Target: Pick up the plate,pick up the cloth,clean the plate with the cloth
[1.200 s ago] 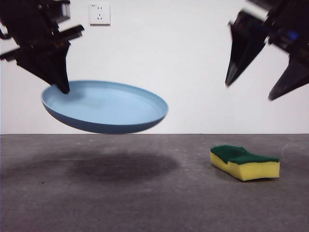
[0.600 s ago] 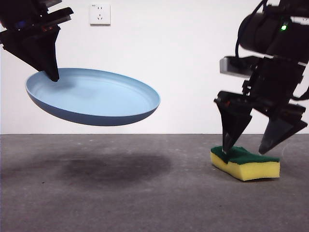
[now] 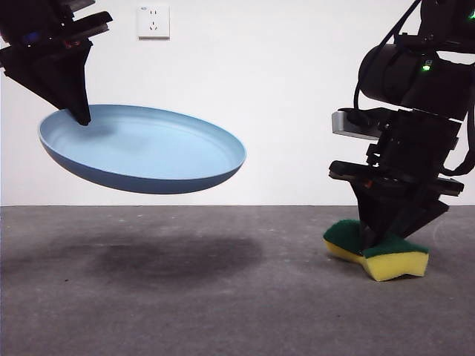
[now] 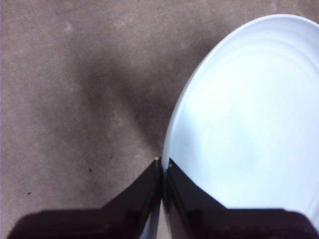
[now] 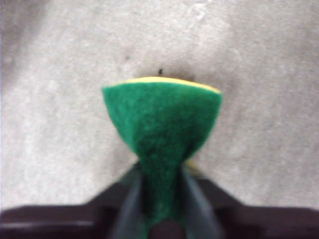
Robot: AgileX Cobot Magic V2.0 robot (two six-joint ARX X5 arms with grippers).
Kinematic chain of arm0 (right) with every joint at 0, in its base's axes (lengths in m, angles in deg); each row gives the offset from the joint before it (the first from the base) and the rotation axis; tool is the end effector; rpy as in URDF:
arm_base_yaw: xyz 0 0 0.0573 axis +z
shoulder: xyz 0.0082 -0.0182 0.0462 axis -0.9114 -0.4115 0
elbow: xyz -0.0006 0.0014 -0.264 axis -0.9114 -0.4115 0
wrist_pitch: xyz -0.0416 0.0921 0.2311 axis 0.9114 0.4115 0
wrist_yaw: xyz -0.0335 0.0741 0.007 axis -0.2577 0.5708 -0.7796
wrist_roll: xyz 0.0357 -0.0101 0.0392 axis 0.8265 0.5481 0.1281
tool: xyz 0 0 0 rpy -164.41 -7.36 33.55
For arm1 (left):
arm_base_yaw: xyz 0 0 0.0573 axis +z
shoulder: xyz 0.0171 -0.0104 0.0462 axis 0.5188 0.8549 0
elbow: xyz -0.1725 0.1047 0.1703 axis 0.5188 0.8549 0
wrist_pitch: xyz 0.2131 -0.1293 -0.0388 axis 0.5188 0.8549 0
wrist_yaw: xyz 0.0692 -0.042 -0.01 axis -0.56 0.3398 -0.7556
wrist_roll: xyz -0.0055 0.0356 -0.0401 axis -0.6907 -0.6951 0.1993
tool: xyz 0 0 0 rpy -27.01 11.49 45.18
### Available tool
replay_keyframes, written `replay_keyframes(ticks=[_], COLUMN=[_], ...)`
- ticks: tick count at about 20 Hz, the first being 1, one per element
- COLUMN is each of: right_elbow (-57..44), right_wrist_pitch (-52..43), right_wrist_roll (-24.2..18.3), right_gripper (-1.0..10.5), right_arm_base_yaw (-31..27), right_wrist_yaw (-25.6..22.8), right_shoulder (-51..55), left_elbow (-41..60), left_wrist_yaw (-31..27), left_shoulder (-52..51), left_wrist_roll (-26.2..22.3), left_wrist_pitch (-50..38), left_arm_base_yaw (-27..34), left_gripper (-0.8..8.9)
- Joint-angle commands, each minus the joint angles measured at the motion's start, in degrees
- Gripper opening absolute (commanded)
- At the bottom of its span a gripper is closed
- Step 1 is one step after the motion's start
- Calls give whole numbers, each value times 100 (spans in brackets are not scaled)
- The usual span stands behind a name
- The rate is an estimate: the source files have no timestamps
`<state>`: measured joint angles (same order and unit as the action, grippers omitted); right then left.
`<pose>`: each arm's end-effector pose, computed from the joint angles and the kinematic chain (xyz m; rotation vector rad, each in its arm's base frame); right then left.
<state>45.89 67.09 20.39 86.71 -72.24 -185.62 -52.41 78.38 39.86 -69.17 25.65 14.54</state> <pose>0.2918 0.1152 0.1671 -0.1847 1.1370 0.4399 0.2699 -0.0842 0.3017 0.1293 0.9363 -0.3896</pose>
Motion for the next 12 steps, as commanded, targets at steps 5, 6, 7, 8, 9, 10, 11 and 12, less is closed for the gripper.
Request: replay_keyframes(ticks=[5,6,7,8,9,10,11,12], right_elbow=[37,37,37,37,37,37,37,37], right_wrist_pitch=[-2,-2,2,-4,-31,-98,-201,-358], right_wrist_roll=[621,704,798,909,1064,1204,1338,1390], right_gripper=[-16,-16,-16,-16,-16,-16,-16,-16], right_arm_base_yaw=[254,328,415,505,612,748,927,1110], right_wrist_yaw=[13,20,116,343,544,627,608,610], right_shoulder=[459,629,824,1016,1207,1377,1517,1624], left_elbow=[-2,-2,-2,-2,-2,-2,-2,-2], left_wrist_yaw=[-11,-11,-11,-11,-9,-7,0,2], left_shoulder=[44,59,83,92,109,122,138,149], left_wrist_roll=[-66,-66,-66,-66,-66,-63,-63,-61], left_wrist_pitch=[-144,-133,-133,-129,-142,-149,-149,-142], left_arm_base_yaw=[-17,-17,-17,-17,-17,-20,-22,-33], left_gripper=[-8,-8,-8,-8,-8,-8,-8,-8])
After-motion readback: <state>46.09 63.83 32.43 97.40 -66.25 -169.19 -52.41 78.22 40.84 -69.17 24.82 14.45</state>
